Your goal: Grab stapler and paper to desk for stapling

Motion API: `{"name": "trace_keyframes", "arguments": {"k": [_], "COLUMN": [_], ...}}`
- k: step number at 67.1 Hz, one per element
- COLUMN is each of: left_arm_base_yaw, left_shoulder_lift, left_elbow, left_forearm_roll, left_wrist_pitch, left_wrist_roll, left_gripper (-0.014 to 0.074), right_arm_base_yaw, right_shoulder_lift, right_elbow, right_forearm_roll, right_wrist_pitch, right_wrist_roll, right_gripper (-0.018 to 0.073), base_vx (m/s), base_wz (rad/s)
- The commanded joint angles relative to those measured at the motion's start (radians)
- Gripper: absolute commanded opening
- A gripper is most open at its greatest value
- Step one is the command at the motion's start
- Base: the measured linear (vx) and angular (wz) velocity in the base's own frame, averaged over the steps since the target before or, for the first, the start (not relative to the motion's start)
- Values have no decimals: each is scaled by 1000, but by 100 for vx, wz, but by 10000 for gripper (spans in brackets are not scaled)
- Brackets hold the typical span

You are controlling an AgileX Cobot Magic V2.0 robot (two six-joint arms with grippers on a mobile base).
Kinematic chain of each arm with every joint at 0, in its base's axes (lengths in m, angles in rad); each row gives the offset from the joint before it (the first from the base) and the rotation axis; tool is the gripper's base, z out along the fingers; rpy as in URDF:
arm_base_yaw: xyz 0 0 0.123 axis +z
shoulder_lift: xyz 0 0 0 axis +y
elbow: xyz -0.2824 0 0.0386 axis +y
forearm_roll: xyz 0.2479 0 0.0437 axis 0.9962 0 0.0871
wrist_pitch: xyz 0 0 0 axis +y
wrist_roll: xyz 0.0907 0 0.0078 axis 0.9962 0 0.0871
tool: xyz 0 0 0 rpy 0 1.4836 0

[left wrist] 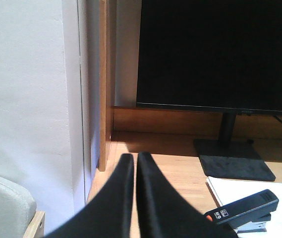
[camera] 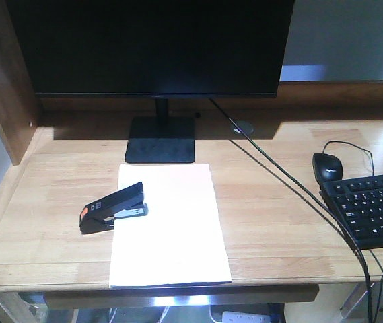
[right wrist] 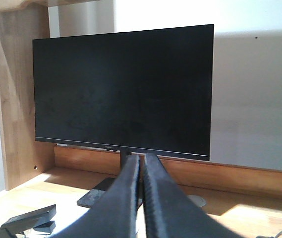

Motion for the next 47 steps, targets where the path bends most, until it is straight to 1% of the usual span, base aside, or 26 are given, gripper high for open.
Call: {"name": "trace_keyframes", "arguments": {"k": [1,34,37,39,42,44,47], "left_arm_base_yaw": [-4,-4,-4,-4,-4,-4,-3], "left_shoulder_lift": [16,16,16,16,16,16,16], "left_elbow": [-24,-21,-21,-21,-20,-11,9], "left_forearm_roll": [11,9,0,-7,-41,-83,-161], "left_wrist_pitch": [-57,-55,-55,-60,-66,-76,-93], "left_wrist_roll": [-6,-6,-2,16,57,106,208], "left_gripper": [-6,-6,-6,-6,-6,-6,-6], "right_arm_base_yaw": [-5,-5,-5,-5,-5,-5,-5], "right_shoulder_lift": [11,11,11,11,11,11,11], "right_elbow": [-26,-26,-26,-26,-26,-26,-26], "right_forearm_roll": [-47,-47,-47,-47,-47,-47,-47], "right_wrist_pitch": [25,25,25,25,25,25,25], "right_wrist_roll": [-12,-12,-12,-12,-12,-12,-12], "right_gripper": [-9,-9,-9,-9,-9,-9,-9], "base_vx": [0,0,0,0,0,0,0], "base_wz": [0,0,0,0,0,0,0]}}
